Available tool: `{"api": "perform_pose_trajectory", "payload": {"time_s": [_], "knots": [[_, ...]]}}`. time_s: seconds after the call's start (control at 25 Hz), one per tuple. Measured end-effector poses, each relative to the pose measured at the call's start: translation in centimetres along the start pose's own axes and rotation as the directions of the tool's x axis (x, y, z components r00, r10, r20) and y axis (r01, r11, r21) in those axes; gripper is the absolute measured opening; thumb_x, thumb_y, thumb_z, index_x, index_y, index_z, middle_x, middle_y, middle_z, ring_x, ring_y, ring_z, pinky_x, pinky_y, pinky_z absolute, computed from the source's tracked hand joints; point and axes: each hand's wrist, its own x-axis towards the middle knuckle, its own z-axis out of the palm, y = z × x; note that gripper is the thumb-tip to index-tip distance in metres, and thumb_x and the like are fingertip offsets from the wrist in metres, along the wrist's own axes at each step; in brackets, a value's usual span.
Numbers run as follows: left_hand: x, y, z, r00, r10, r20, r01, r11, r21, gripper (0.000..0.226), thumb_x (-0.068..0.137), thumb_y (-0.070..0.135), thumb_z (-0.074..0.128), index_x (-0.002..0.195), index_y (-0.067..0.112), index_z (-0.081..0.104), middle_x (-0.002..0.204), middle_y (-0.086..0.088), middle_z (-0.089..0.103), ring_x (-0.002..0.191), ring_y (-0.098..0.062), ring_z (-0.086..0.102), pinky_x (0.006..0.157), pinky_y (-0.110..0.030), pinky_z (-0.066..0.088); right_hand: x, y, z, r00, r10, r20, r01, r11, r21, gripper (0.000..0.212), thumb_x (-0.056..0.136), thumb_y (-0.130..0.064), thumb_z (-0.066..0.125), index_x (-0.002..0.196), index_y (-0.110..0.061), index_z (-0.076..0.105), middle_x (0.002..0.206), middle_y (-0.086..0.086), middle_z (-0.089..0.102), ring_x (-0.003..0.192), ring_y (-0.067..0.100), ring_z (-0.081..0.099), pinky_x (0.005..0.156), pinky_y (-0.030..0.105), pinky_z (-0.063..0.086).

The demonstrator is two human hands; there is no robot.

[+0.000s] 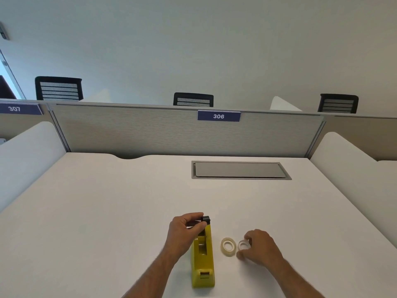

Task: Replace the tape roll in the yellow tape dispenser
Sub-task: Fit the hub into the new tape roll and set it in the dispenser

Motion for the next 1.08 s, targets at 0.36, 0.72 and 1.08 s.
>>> {"api": "perform_pose_trajectory", "payload": {"time_s": [0.36, 0.72, 1.08], "knots": [[0.0, -0.1, 0.2, 1.000, 0.000, 0.008, 0.000, 1.000, 0.016, 0.028, 0.087, 0.020, 0.076, 0.114, 0.027, 0.076, 0.103, 0.011, 0.078, 0.095, -0.001, 0.071, 0.075, -0.007, 0.054, -0.4, -2.7, 0.6, 0.954, -0.288, 0.078, 0.298, 0.933, -0.203, 0.090, 0.071, -0.068, 0.066, 0.148, -0.034, 0.034, 0.149, -0.010, 0.044, 0.136, 0.019, 0.035, 0.111, 0.041, 0.027], [0.0, -0.2, 0.1, 1.000, 0.008, 0.005, -0.008, 1.000, 0.022, 0.028, 0.088, 0.022, 0.076, 0.115, 0.027, 0.075, 0.105, 0.012, 0.078, 0.096, 0.000, 0.070, 0.068, -0.003, 0.051, 0.1, -3.2, 2.2, 0.952, -0.298, 0.066, 0.305, 0.944, -0.129, 0.076, 0.080, -0.047, 0.071, 0.147, -0.033, 0.037, 0.140, -0.011, 0.055, 0.128, 0.016, 0.043, 0.106, 0.036, 0.031], [0.0, -0.3, 0.6, 1.000, 0.021, 0.012, -0.021, 1.000, 0.010, 0.026, 0.087, 0.022, 0.076, 0.112, 0.030, 0.076, 0.101, 0.016, 0.077, 0.090, 0.010, 0.068, 0.067, -0.001, 0.051, -0.6, -5.3, -0.3, 0.967, -0.190, -0.171, 0.255, 0.719, 0.646, 0.043, 0.080, -0.023, 0.082, 0.113, -0.041, 0.062, 0.119, -0.012, 0.068, 0.105, 0.009, 0.066, 0.078, 0.020, 0.058]]}}
